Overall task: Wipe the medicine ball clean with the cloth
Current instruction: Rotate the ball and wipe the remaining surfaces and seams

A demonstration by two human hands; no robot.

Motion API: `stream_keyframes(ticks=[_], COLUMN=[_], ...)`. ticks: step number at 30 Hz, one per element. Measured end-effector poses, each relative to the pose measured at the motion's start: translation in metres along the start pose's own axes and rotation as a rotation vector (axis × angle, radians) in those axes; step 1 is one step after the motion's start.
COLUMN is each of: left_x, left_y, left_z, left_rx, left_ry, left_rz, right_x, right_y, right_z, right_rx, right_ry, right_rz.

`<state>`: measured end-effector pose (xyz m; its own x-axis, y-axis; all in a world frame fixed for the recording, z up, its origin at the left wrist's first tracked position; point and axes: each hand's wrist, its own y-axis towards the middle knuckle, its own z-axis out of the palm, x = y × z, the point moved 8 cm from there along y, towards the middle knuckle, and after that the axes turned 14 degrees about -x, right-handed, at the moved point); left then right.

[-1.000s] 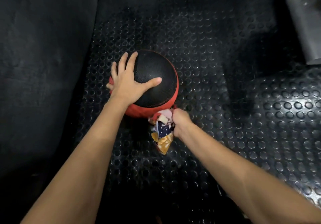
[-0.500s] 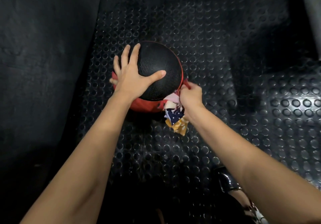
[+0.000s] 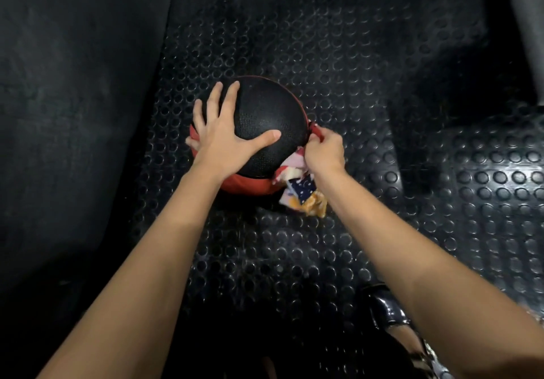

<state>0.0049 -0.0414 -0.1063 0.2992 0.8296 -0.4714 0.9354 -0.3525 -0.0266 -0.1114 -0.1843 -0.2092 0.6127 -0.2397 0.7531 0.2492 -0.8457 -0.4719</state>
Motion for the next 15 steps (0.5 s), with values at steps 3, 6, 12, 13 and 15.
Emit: stream_keyframes(ticks=[3,6,12,13,15], left_x=[-0.001,-0.004,0.002,0.002,0.002], left_y=[-0.002,-0.001,0.011,0.013,0.013], left_z=[0.001,0.002,-0.005,-0.007,-0.005], left_rx=[0.003,0.017,0.102,0.069,-0.004], left_ry=[-0.001,-0.001,-0.015,-0.023,0.001], left_rz=[0.016,0.067,0.117,0.069,-0.013], right_x=[-0.004,-0.012,-0.039,-0.043,-0.039], right_y=[0.017,0.010,-0.034,-0.039,-0.040], right_z=[0.002,-0.001,-0.001,-0.002,-0.004], right_rx=[0.107,0.166,0.168,0.163,0.106], right_ry=[0.093,0.073,0.135,0.151,0.136], right_rz=[0.154,0.187,0.241,0.256,0.192])
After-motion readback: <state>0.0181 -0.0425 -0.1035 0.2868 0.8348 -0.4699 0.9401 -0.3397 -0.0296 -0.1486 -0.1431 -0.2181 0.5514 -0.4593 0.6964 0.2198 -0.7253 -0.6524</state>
